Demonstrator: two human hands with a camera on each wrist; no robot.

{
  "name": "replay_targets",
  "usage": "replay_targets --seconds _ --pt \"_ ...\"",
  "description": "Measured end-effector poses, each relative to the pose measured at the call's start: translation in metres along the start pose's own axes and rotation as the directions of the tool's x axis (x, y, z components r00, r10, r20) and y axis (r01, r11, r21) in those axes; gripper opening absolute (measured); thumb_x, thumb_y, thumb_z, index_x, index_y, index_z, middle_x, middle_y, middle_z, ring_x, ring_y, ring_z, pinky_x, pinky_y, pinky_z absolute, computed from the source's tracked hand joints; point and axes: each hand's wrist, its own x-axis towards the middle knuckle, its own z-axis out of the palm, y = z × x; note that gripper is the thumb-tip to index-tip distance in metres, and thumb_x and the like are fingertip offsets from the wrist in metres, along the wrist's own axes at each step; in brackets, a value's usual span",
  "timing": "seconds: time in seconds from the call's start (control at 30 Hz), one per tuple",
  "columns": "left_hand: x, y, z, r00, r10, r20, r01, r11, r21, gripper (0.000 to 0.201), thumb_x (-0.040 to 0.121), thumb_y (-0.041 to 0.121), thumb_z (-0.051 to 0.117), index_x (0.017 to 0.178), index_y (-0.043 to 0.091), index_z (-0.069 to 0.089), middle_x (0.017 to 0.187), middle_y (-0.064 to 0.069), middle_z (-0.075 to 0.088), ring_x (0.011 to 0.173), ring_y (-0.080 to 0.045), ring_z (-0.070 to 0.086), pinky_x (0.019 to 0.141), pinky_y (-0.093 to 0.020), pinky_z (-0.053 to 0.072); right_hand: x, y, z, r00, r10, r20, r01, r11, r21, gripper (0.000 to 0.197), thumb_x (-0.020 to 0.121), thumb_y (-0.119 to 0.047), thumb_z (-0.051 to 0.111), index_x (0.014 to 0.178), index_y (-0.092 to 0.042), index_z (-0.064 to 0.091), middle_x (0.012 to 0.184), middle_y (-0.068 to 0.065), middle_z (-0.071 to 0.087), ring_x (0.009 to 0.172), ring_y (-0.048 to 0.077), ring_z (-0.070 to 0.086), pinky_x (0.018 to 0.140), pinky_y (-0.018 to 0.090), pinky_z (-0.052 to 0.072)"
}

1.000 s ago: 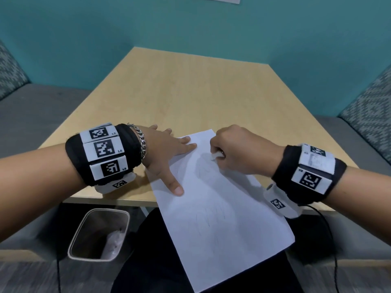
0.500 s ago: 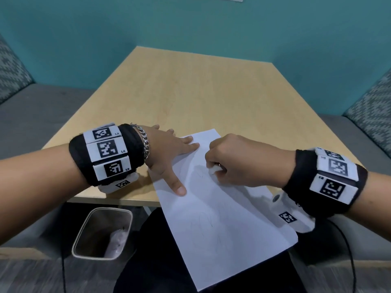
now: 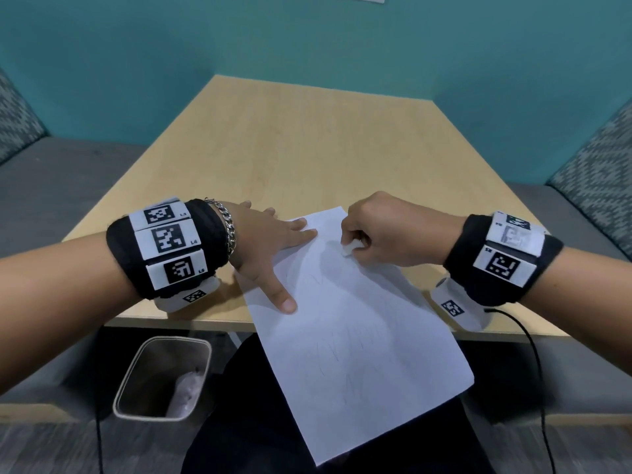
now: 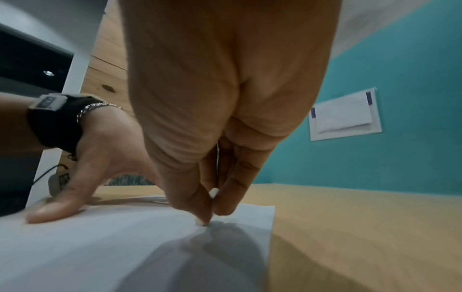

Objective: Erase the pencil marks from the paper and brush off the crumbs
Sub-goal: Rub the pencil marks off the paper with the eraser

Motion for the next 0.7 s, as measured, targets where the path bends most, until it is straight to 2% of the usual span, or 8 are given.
replay_targets --seconds 0.13,0.3,0.43,0.53,0.63,0.7 --pt "0.000 -0.001 0.001 1.000 0.000 -0.002 0.000 1.000 0.003 0.142 0.056 0.104 0.056 0.161 0.047 -0.021 0.170 0.024 -0.020 0.163 -0.029 -0.006 0.125 -0.068 0.001 -0.011 -0.002 0.003 0.997 -0.060 0.054 0.057 0.997 0.057 0.020 0.083 -0.019 0.067 0.100 -0.023 0.076 0.083 -0.012 0.064 0.076 0.003 0.057 0.068 0.027 0.052" --pt "0.000 0.001 0.000 1.000 -0.002 -0.003 0.002 1.000 0.009 0.142 0.057 0.103 0.056 0.161 0.046 -0.021 0.171 0.023 -0.020 0.163 -0.030 -0.006 0.125 -0.069 0.000 -0.015 0.007 0.004 1.000 0.012 0.008 -0.012 0.999 0.041 0.016 0.081 -0.018 0.067 0.094 -0.021 0.074 0.082 -0.008 0.065 0.075 0.010 0.059 0.067 0.039 0.056" --pt "-0.002 0.001 0.000 1.000 -0.013 -0.007 0.013 1.000 -0.002 0.142 0.056 0.103 0.056 0.161 0.047 -0.021 0.171 0.024 -0.019 0.163 -0.028 -0.007 0.126 -0.068 -0.001 -0.025 0.000 0.000 0.997 -0.006 0.071 0.000 0.997 0.081 0.018 0.085 -0.024 0.071 0.101 -0.025 0.077 0.084 -0.011 0.069 0.078 0.006 0.063 0.069 0.032 0.057" --pt "-0.004 0.003 0.000 1.000 -0.011 -0.020 0.011 1.000 0.000 0.141 0.056 0.105 0.054 0.162 0.046 -0.019 0.171 0.023 -0.017 0.163 -0.027 -0.007 0.126 -0.067 -0.003 -0.035 -0.002 -0.007 0.999 0.038 0.024 -0.040 0.994 0.101 0.023 0.085 -0.026 0.073 0.107 -0.024 0.077 0.085 -0.013 0.069 0.079 0.003 0.065 0.072 0.028 0.057" --pt "-0.008 0.009 0.002 0.998 -0.029 -0.047 0.030 0.999 0.016 0.139 0.059 0.106 0.048 0.165 0.041 -0.015 0.175 0.016 -0.010 0.163 -0.027 -0.005 0.126 -0.064 -0.008 -0.050 -0.012 -0.002 1.000 0.029 0.008 -0.030 0.990 0.139 0.020 0.087 -0.032 0.074 0.106 -0.028 0.074 0.084 -0.016 0.068 0.078 0.001 0.064 0.069 0.020 0.054" --pt "-0.012 0.014 0.006 0.997 -0.023 -0.077 0.026 0.999 0.040 0.135 0.061 0.107 0.042 0.167 0.038 -0.006 0.176 0.008 0.006 0.163 -0.029 0.006 0.126 -0.064 -0.008 -0.058 -0.017 0.006 0.999 0.023 0.029 -0.027 0.989 0.142 0.017 0.088 -0.034 0.074 0.104 -0.027 0.074 0.084 -0.015 0.068 0.079 0.002 0.064 0.070 0.019 0.052"
